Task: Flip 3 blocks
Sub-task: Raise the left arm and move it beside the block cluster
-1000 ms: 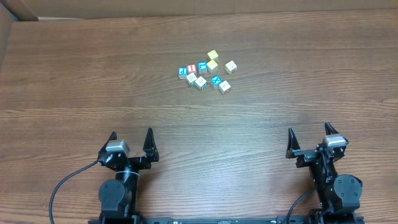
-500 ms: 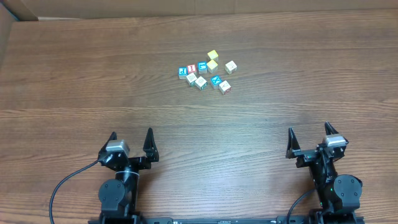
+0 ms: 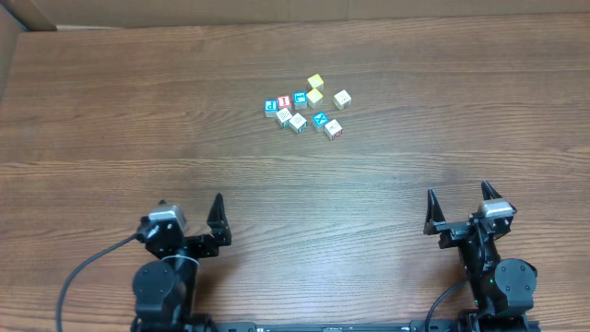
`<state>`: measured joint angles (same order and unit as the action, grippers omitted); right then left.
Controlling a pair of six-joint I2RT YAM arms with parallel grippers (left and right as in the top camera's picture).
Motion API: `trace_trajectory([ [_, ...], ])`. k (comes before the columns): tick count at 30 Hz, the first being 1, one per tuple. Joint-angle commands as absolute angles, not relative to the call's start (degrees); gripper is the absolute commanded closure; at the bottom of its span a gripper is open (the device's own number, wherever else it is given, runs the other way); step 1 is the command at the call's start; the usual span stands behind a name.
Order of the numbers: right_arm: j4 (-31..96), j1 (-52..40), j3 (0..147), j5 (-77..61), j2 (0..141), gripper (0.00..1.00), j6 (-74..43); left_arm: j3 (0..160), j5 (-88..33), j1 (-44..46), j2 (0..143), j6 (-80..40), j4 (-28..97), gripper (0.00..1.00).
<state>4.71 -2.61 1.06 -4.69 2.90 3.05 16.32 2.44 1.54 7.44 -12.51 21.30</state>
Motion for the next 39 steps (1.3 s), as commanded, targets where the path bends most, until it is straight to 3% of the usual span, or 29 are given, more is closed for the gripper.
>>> trace_trajectory([
  [1, 4.4, -2.2, 0.5, -5.0, 2.9, 0.0, 3.2, 23.6, 2.9, 1.9, 12.5, -13.3, 22.2, 0.0],
  [9, 4.4, -2.2, 0.5, -5.0, 2.9, 0.0, 3.2, 47.6, -5.8, 1.9, 32.8, -12.0, 35.0, 0.0],
  [19, 4.4, -2.2, 0.5, -5.0, 2.9, 0.0, 3.2, 95.4, -11.0, 1.9, 67.5, -10.3, 70.7, 0.0],
  [22, 4.4, -2.2, 0.4, -5.0, 2.9, 0.0, 3.2, 105.4, -12.6, 1.9, 75.5, -10.3, 73.5, 0.0],
  [28, 4.4, -2.2, 0.4, -5.0, 2.9, 0.0, 3.2, 106.6, -15.1, 1.9, 80.7, -10.5, 74.0, 0.0],
  [32, 4.4, -2.2, 0.4, -5.0, 2.9, 0.0, 3.2, 106.6, -15.1, 1.9, 83.5, -12.1, 75.7, 0.35],
  [39, 4.4, -2.2, 0.5, -5.0, 2.9, 0.0, 3.2, 106.6, -14.8, 2.0, 89.9, -13.8, 78.9, 0.5],
])
